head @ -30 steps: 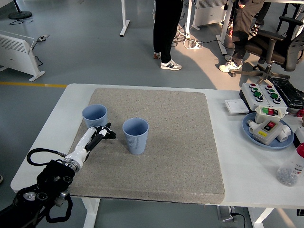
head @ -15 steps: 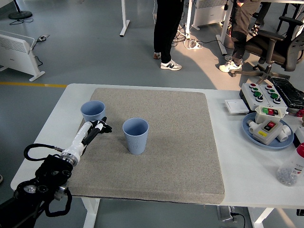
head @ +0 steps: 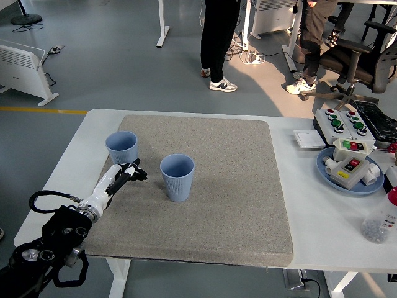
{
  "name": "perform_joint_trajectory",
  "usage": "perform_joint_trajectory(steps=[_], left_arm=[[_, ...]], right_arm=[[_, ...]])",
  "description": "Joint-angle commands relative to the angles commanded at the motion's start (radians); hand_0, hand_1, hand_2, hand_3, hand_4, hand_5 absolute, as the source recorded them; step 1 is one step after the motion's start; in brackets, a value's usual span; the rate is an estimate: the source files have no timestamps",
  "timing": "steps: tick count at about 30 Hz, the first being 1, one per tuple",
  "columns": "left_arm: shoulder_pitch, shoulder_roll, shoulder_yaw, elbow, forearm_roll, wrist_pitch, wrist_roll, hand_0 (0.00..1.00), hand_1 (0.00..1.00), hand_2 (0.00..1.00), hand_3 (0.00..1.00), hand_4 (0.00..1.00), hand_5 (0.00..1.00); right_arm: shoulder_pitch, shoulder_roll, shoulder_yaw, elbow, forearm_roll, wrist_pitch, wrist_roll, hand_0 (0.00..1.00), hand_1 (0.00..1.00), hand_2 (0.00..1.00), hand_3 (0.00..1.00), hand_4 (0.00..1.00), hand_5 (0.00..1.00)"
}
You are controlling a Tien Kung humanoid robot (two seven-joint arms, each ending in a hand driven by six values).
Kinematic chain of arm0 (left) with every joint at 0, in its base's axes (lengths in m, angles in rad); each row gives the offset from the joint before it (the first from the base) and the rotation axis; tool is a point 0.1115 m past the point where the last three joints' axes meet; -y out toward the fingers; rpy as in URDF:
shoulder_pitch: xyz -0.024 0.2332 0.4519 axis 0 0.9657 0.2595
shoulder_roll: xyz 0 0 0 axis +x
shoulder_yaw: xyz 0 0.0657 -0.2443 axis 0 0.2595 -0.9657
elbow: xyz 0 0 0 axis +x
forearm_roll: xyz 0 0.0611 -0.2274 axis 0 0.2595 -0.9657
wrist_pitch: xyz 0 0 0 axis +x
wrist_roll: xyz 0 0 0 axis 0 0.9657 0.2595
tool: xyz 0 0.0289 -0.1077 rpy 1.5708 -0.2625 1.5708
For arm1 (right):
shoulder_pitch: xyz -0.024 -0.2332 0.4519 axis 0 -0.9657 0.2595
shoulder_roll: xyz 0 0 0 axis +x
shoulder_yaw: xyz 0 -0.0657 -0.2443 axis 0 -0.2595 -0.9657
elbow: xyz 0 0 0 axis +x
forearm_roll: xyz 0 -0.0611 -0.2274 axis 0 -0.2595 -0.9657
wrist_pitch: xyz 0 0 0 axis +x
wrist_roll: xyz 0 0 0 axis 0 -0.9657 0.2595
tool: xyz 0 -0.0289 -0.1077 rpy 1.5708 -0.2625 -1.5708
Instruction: Push cup pick cup insert cup
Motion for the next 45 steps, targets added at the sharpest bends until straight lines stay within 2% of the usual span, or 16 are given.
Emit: perform_joint_trajectory(steps=[1,4,7,11,13,24,25,29,30,31,35,36,37,42,43,45], left_arm=[[0.01,0.008,-0.018,-0.027,0.036,-0.017,0.028,0.731,0.685,0.627,0.58,0.781,0.998],[0.027,0.025,-0.058,-0.096,0.133,-0.045,0.093,0.731,0.685,0.627,0.58,0.781,0.998],[0.035,0.037,-0.081,-0.141,0.181,-0.049,0.124,0.742,0.712,0.681,0.632,0.809,0.998],[0.029,0.056,-0.1,-0.194,0.222,-0.066,0.163,0.742,0.712,0.681,0.632,0.809,0.998],[0.026,0.06,-0.101,-0.202,0.223,-0.069,0.167,0.768,0.743,0.721,0.683,0.821,0.998],[-0.029,0.067,-0.107,-0.234,0.218,-0.077,0.182,0.778,0.753,0.742,0.705,0.829,0.998],[-0.038,0.066,-0.105,-0.237,0.222,-0.08,0.183,0.795,0.775,0.774,0.778,0.836,0.998],[-0.074,0.063,-0.096,-0.244,0.24,-0.091,0.188,0.795,0.775,0.774,0.778,0.836,0.998],[-0.084,0.062,-0.094,-0.247,0.256,-0.098,0.191,0.795,0.775,0.774,0.778,0.836,0.998],[-0.095,0.061,-0.091,-0.25,0.276,-0.104,0.194,0.824,0.812,0.844,0.866,0.93,0.998],[-0.131,0.062,-0.074,-0.262,0.39,-0.138,0.208,0.824,0.812,0.844,0.866,0.93,0.998],[-0.152,0.063,-0.055,-0.262,0.424,-0.165,0.214,0.824,0.812,0.844,0.866,0.93,0.998],[-0.166,0.063,-0.044,-0.262,0.47,-0.187,0.217,0.916,0.939,0.998,0.997,0.998,0.797],[-0.242,0.059,0.028,-0.252,0.673,-0.275,0.237,0.916,0.939,0.998,0.997,0.998,0.797],[-0.257,0.056,0.039,-0.249,0.718,-0.29,0.239,0.942,0.959,0.998,0.998,0.997,0.595],[-0.276,0.05,0.049,-0.244,0.789,-0.307,0.241,0.942,0.959,0.998,0.998,0.997,0.595]], right_arm=[[-0.001,0.0,0.005,0.0,-0.006,0.0,0.0,0.53,0.547,0.693,0.695,0.267,0.747],[-0.003,-0.001,0.013,0.0,-0.014,0.0,-0.001,0.53,0.547,0.693,0.695,0.267,0.747],[-0.004,-0.002,0.012,0.0,-0.013,0.0,-0.001,0.53,0.547,0.693,0.692,0.266,0.749],[-0.007,-0.003,0.007,0.0,-0.007,0.0,-0.001,0.53,0.547,0.693,0.692,0.266,0.749],[-0.008,-0.003,0.006,0.0,-0.006,-0.001,-0.001,0.53,0.547,0.693,0.692,0.266,0.747],[-0.013,-0.005,-0.008,0.0,0.001,0.0,-0.001,0.529,0.547,0.691,0.69,0.265,0.747],[-0.013,-0.005,-0.009,0.0,0.003,0.0,-0.001,0.53,0.547,0.689,0.689,0.264,0.746],[-0.011,-0.005,-0.013,0.0,0.007,-0.001,0.0,0.53,0.547,0.689,0.689,0.264,0.746],[-0.01,-0.005,-0.015,0.0,0.01,-0.002,0.001,0.53,0.547,0.689,0.689,0.264,0.746],[-0.009,-0.005,-0.016,0.0,0.011,-0.002,0.001,0.53,0.547,0.686,0.688,0.263,0.744],[-0.007,-0.005,-0.018,0.0,0.014,-0.003,0.002,0.53,0.547,0.686,0.688,0.263,0.744],[-0.007,-0.005,-0.021,0.0,0.016,-0.003,0.002,0.53,0.547,0.686,0.688,0.263,0.744],[-0.006,-0.006,-0.022,0.0,0.017,-0.003,0.002,0.53,0.547,0.684,0.686,0.262,0.742],[-0.006,-0.006,-0.031,0.0,0.021,-0.004,0.003,0.53,0.547,0.684,0.686,0.262,0.742],[-0.006,-0.006,-0.035,0.0,0.022,-0.004,0.004,0.529,0.547,0.684,0.683,0.262,0.742],[-0.007,-0.006,-0.039,0.0,0.025,-0.005,0.004,0.529,0.547,0.684,0.683,0.262,0.742]])
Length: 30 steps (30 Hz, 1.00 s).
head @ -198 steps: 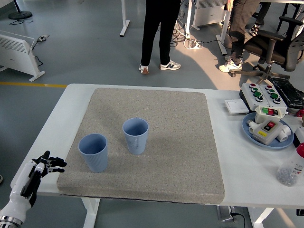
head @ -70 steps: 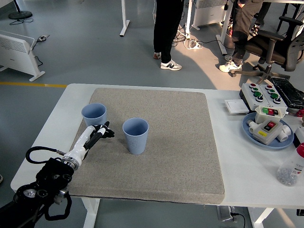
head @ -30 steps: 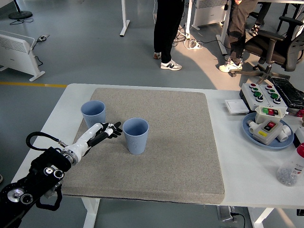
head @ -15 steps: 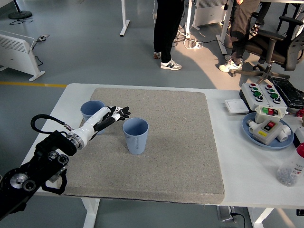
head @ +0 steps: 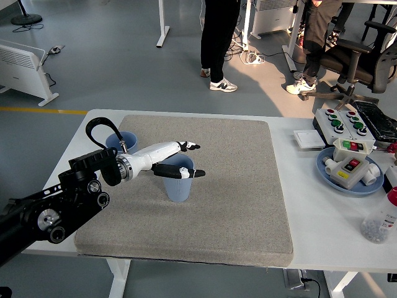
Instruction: Push cup pick cup insert cup
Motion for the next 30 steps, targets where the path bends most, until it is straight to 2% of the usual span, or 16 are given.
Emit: perform_joint_trajectory(steps=[3,4,8,10,11,16,17,22,23,28,29,30], left_arm=[[-0.029,-0.011,0.015,0.014,0.059,-0.02,0.002,0.942,0.959,0.998,0.998,0.997,0.595],[-0.037,-0.015,0.019,0.019,0.069,-0.02,0.002,0.942,0.961,0.998,0.995,0.97,0.468],[-0.063,-0.029,0.033,0.039,0.106,-0.044,0.006,0.942,0.961,0.998,0.995,0.97,0.468],[-0.069,-0.031,0.039,0.043,0.116,-0.058,0.01,0.942,0.961,0.998,0.995,0.97,0.468],[-0.072,-0.031,0.044,0.048,0.131,-0.073,0.015,0.916,0.945,0.998,0.984,0.953,0.418],[-0.079,-0.033,0.051,0.065,0.186,-0.108,0.029,0.916,0.945,0.998,0.984,0.953,0.418],[-0.079,-0.034,0.051,0.066,0.188,-0.109,0.03,0.762,0.871,0.965,0.922,0.923,0.346],[-0.081,-0.036,0.044,0.069,0.247,-0.102,0.042,0.762,0.871,0.965,0.922,0.923,0.346],[-0.081,-0.035,0.043,0.069,0.255,-0.099,0.043,0.604,0.772,0.897,0.802,0.817,0.186],[-0.079,-0.031,0.041,0.067,0.274,-0.101,0.045,0.604,0.772,0.897,0.802,0.817,0.186],[-0.078,-0.03,0.04,0.066,0.277,-0.102,0.045,0.441,0.644,0.746,0.629,0.748,0.134],[-0.078,-0.03,0.04,0.066,0.278,-0.103,0.045,0.441,0.644,0.746,0.629,0.748,0.134]], right_arm=[[0.0,0.0,-0.002,0.0,0.0,-0.001,0.001,0.529,0.547,0.684,0.683,0.262,0.742],[0.0,-0.001,-0.002,0.0,-0.001,-0.002,0.001,0.529,0.547,0.681,0.682,0.261,0.742],[-0.001,-0.001,0.0,0.0,-0.008,-0.002,0.001,0.529,0.547,0.681,0.682,0.261,0.742],[-0.001,-0.002,-0.001,0.0,-0.009,-0.003,0.001,0.529,0.547,0.681,0.682,0.261,0.742],[-0.001,-0.002,-0.002,0.0,-0.008,-0.003,0.001,0.529,0.547,0.68,0.682,0.26,0.742],[0.0,-0.002,0.002,0.0,-0.014,-0.005,0.0,0.529,0.547,0.68,0.682,0.26,0.742],[0.0,-0.002,0.002,0.0,-0.014,-0.005,0.0,0.529,0.547,0.678,0.681,0.259,0.74],[0.0,-0.002,0.006,0.0,-0.024,-0.005,-0.001,0.529,0.547,0.678,0.681,0.259,0.74],[0.0,-0.002,0.006,0.0,-0.024,-0.005,-0.001,0.529,0.547,0.677,0.679,0.258,0.739],[0.001,-0.002,0.005,0.0,-0.03,-0.005,-0.001,0.529,0.547,0.677,0.679,0.258,0.739],[0.001,-0.002,0.005,0.0,-0.031,-0.006,-0.001,0.529,0.547,0.672,0.675,0.258,0.739],[0.001,-0.002,0.006,0.0,-0.031,-0.006,-0.001,0.529,0.547,0.672,0.675,0.258,0.739]])
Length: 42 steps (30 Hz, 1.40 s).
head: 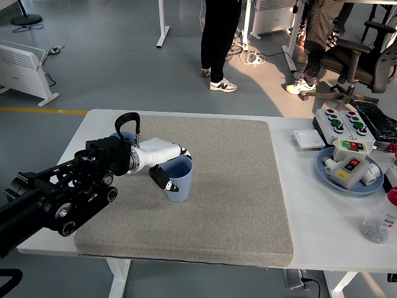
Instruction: Push cup pick cup insert cup
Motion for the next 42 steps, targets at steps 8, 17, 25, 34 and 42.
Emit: perform_joint_trajectory(steps=[8,17,25,34,42], left_arm=[[0.006,0.007,-0.019,-0.03,-0.009,-0.015,0.004,0.414,0.545,0.641,0.521,0.634,0.092],[0.018,0.038,-0.088,-0.105,-0.044,-0.065,0.023,0.426,0.476,0.524,0.444,0.514,0.044],[-0.043,0.138,-0.193,-0.21,0.0,-0.098,0.037,0.446,0.474,0.524,0.438,0.472,0.016],[-0.144,0.238,-0.235,-0.122,0.017,-0.125,0.03,0.448,0.475,0.521,0.439,0.469,0.021],[-0.169,0.247,-0.179,0.01,-0.008,-0.121,0.019,0.462,0.493,0.531,0.455,0.475,0.027]], right_arm=[[0.001,0.0,0.0,0.0,-0.01,-0.002,0.001,0.529,0.547,0.672,0.673,0.257,0.738],[-0.002,0.002,0.007,0.0,-0.023,-0.004,0.0,0.529,0.547,0.67,0.672,0.255,0.738],[-0.01,0.003,0.006,0.0,-0.014,-0.006,0.001,0.529,0.547,0.668,0.67,0.254,0.738],[-0.018,0.002,0.003,0.0,-0.02,-0.005,-0.003,0.529,0.547,0.667,0.67,0.254,0.738],[-0.014,0.002,-0.002,0.0,-0.018,-0.004,-0.003,0.529,0.547,0.664,0.667,0.252,0.74]])
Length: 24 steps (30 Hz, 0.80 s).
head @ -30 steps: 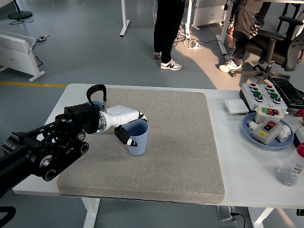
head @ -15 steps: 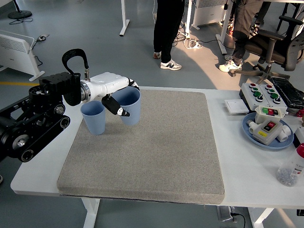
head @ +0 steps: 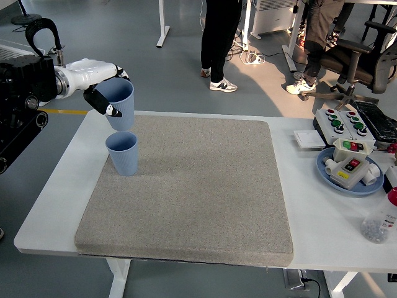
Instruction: Push cup pick cup insert cup
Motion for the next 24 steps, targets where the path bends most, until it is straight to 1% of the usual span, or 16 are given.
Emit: perform_joint_trajectory(steps=[6,14,17,20,24], left_arm=[[0.002,-0.019,0.036,0.051,-0.027,0.03,-0.011,0.461,0.499,0.537,0.455,0.475,0.035],[0.011,-0.035,0.046,0.078,-0.04,0.045,-0.016,0.459,0.504,0.544,0.463,0.482,0.039],[0.011,-0.043,0.052,0.093,-0.043,0.057,-0.019,0.459,0.506,0.549,0.473,0.488,0.04],[0.012,-0.045,0.06,0.105,-0.051,0.068,-0.021,0.459,0.506,0.549,0.473,0.488,0.04],[0.013,-0.045,0.07,0.119,-0.059,0.072,-0.023,0.455,0.513,0.554,0.485,0.502,0.051]], right_arm=[[0.007,0.001,-0.003,0.0,-0.001,0.001,0.0,0.529,0.547,0.664,0.667,0.252,0.739],[0.011,0.001,-0.004,0.0,-0.003,0.002,0.0,0.529,0.547,0.663,0.665,0.25,0.74],[0.012,0.001,-0.006,0.0,-0.003,0.002,0.001,0.529,0.547,0.661,0.663,0.248,0.741],[0.012,0.001,-0.006,0.0,-0.007,0.003,0.001,0.529,0.547,0.661,0.663,0.248,0.741],[0.012,0.001,-0.004,0.0,-0.009,0.003,0.0,0.529,0.547,0.659,0.662,0.246,0.743]])
